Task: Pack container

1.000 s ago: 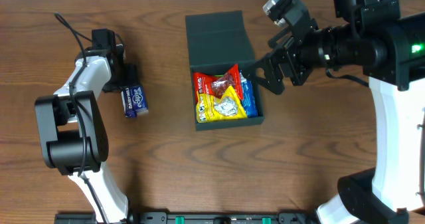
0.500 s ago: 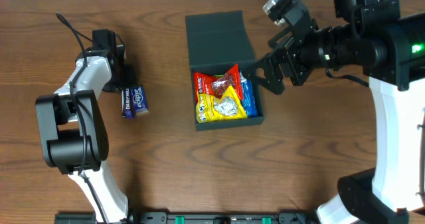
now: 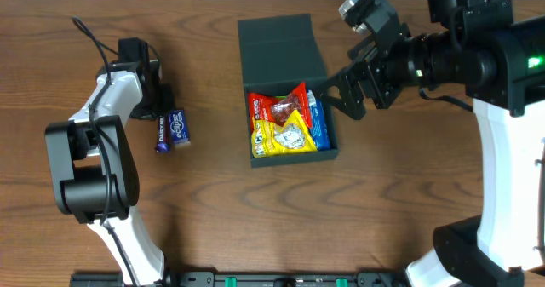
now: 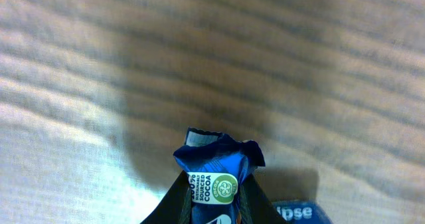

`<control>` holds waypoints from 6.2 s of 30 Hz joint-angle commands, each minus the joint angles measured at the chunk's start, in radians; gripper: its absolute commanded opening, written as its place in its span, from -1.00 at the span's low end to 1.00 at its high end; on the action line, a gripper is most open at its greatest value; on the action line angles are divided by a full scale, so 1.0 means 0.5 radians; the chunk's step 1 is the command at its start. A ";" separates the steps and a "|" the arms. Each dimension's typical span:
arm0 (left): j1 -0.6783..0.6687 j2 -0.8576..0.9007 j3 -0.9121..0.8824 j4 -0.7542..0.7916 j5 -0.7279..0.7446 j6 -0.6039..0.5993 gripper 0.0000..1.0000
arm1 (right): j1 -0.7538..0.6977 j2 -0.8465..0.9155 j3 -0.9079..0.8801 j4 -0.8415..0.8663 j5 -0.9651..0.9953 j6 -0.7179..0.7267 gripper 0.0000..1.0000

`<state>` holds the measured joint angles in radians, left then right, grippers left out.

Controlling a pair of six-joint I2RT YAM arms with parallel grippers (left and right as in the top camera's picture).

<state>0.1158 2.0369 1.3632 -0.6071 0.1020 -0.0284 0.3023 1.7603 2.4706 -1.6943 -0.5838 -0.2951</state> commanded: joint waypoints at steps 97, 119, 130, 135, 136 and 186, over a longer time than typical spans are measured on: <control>-0.916 -0.789 0.458 -0.472 -0.541 -0.616 0.45 | -0.140 -0.742 0.002 -0.006 0.220 0.199 0.99; -0.344 -0.775 -0.449 -0.212 -0.254 -0.578 0.54 | -0.140 -0.732 0.002 -0.006 0.219 0.200 0.98; -0.344 -0.758 -0.844 0.396 -0.256 -0.569 0.63 | -0.140 -0.732 0.002 -0.006 0.219 0.201 0.99; -0.344 -0.745 -0.909 0.538 -0.264 -0.560 0.56 | -0.140 -0.732 0.002 -0.006 0.219 0.201 0.98; -0.344 -0.741 -0.920 0.564 -0.280 -0.552 0.53 | -0.140 -0.732 0.002 -0.006 0.219 0.201 0.99; -0.520 -0.926 -0.512 0.325 -0.070 -0.535 -0.63 | -0.140 -0.739 0.002 -0.006 0.614 0.299 0.98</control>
<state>-0.1020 1.6226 1.0687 -0.4412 0.0177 -0.2985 0.2432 1.3922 2.4695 -1.6947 -0.3264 -0.1799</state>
